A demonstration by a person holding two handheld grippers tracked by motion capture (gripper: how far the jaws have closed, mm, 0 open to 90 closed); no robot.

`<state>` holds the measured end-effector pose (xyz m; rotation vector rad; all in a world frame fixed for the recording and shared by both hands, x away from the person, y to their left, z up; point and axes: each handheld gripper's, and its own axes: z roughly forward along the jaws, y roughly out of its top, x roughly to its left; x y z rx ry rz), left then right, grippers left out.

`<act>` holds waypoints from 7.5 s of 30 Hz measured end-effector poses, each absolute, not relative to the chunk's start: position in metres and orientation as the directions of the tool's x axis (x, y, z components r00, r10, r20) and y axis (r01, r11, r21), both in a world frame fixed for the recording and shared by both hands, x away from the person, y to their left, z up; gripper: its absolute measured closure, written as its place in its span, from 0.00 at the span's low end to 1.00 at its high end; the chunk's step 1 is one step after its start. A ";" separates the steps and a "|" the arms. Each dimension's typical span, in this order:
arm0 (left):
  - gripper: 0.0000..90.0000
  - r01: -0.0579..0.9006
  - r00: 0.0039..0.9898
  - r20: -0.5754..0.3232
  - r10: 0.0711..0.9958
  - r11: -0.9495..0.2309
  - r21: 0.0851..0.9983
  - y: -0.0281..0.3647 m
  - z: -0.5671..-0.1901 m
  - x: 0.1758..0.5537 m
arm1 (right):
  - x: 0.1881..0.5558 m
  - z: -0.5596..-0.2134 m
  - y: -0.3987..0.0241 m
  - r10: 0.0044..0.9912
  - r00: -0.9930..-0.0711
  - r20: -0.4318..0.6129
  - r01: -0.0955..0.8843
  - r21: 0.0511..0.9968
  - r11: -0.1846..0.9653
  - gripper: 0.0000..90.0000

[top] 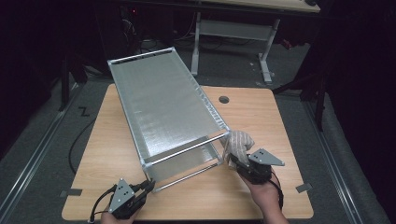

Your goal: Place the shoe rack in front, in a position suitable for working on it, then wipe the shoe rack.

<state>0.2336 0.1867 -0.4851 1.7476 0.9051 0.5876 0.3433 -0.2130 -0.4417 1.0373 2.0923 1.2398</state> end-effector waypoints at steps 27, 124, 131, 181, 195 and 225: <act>0.89 0.296 0.597 -0.036 0.801 -0.179 0.938 0.186 -0.485 0.234 | 0.352 -0.458 -0.211 0.801 -0.597 -0.038 0.416 0.839 0.350 0.72; 0.89 0.263 0.704 -0.024 0.710 -0.229 0.937 0.152 -0.485 0.224 | 0.337 -0.439 -0.225 0.845 -0.533 -0.048 0.351 0.896 0.272 0.66; 0.89 0.266 0.693 -0.015 0.721 -0.236 0.935 0.157 -0.484 0.214 | 0.344 -0.441 -0.210 0.831 -0.553 -0.065 0.338 0.894 0.295 0.84; 0.89 0.241 0.765 -0.031 0.644 -0.241 0.940 -0.031 -0.485 0.336 | 0.299 -0.454 -0.252 0.904 -0.426 -0.033 0.410 0.884 0.225 0.51; 0.64 0.276 0.762 -0.051 0.645 -0.253 0.927 0.004 -0.485 0.319 | 0.300 -0.453 -0.240 0.873 -0.488 -0.010 0.399 0.887 0.233 0.47; 0.59 0.345 0.586 -0.067 0.807 -0.175 0.922 0.151 -0.488 0.287 | 0.318 -0.446 -0.190 0.829 -0.558 -0.035 0.303 0.922 0.243 0.64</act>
